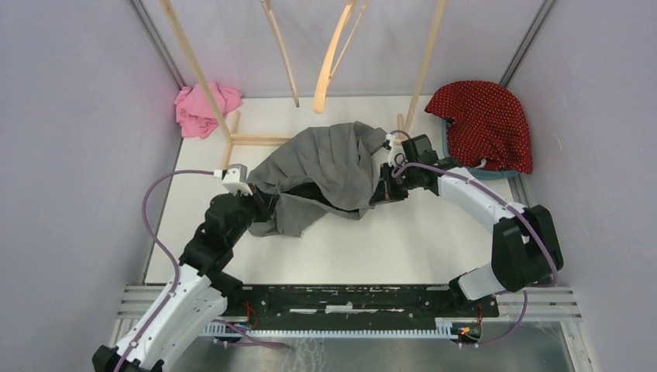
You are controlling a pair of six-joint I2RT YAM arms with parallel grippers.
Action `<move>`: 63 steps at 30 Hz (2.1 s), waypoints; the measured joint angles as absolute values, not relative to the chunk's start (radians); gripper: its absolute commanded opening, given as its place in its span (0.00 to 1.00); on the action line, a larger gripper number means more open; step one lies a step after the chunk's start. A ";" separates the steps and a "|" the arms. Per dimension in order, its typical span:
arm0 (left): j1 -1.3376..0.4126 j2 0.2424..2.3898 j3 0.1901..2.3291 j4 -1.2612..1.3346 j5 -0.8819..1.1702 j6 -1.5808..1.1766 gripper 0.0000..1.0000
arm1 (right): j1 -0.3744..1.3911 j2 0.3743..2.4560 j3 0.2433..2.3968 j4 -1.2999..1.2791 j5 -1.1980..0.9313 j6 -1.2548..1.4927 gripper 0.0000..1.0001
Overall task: Place the skirt on the hanger
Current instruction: Flatten out the skirt at the center of the board.
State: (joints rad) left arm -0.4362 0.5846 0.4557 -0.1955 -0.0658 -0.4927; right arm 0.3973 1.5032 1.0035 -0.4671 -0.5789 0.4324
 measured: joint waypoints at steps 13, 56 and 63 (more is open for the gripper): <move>-0.436 0.563 0.583 -0.350 -0.012 -0.520 0.31 | 0.393 1.337 0.940 -0.642 -0.369 0.373 0.21; -0.965 0.960 0.479 -0.230 -0.224 -0.658 0.20 | 0.640 1.452 0.935 -0.699 0.115 0.343 0.55; -1.002 0.916 0.421 -0.254 -0.253 -0.693 0.20 | 0.762 1.451 0.949 -0.591 -0.001 0.342 0.55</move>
